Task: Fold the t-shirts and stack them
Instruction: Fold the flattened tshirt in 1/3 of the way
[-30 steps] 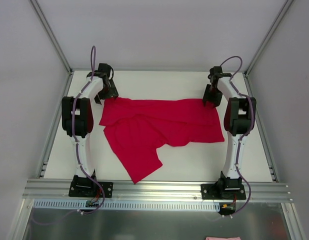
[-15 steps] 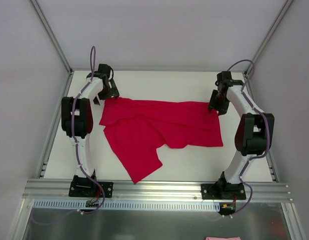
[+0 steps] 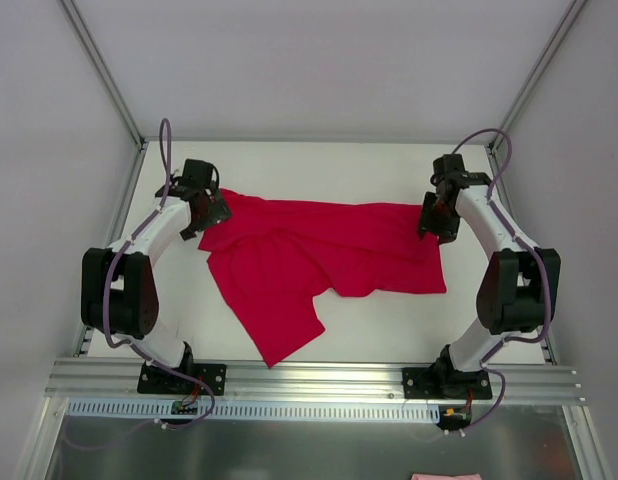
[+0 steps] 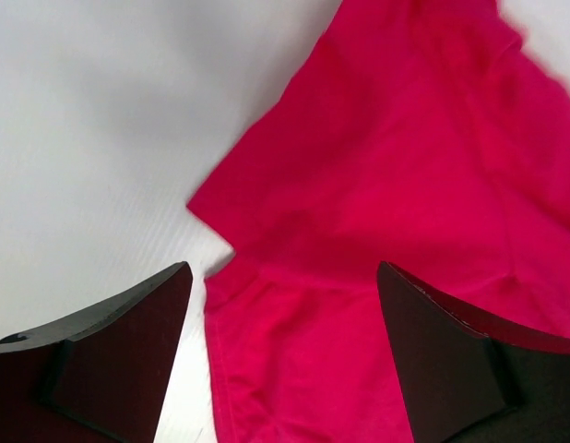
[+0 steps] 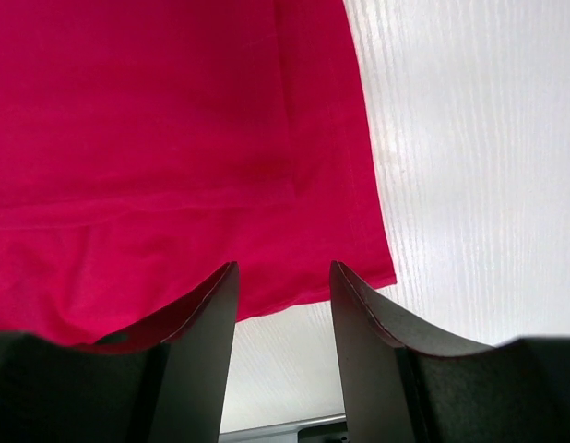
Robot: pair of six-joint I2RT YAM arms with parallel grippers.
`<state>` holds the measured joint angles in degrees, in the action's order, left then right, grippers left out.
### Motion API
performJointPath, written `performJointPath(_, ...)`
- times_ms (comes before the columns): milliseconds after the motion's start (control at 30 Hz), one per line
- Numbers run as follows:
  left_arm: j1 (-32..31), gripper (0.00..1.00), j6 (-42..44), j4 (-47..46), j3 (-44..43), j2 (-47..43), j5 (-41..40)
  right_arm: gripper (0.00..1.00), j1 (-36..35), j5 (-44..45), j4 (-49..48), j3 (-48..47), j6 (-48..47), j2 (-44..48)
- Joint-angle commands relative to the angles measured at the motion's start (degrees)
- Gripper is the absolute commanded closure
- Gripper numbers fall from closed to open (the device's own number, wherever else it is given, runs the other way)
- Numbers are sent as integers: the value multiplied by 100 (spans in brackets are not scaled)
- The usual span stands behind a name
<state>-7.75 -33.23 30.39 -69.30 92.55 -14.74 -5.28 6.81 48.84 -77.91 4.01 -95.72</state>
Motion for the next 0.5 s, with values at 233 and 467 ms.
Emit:
performJointPath(233, -1086, 23, -1247, -139, 1349, -800, 1041, 52, -351, 145, 178, 189, 12, 502)
performJointPath(467, -1589, 53, -1247, -394, 1463, -537, 1404, 52, -404, 145, 214, 109, -5, 528)
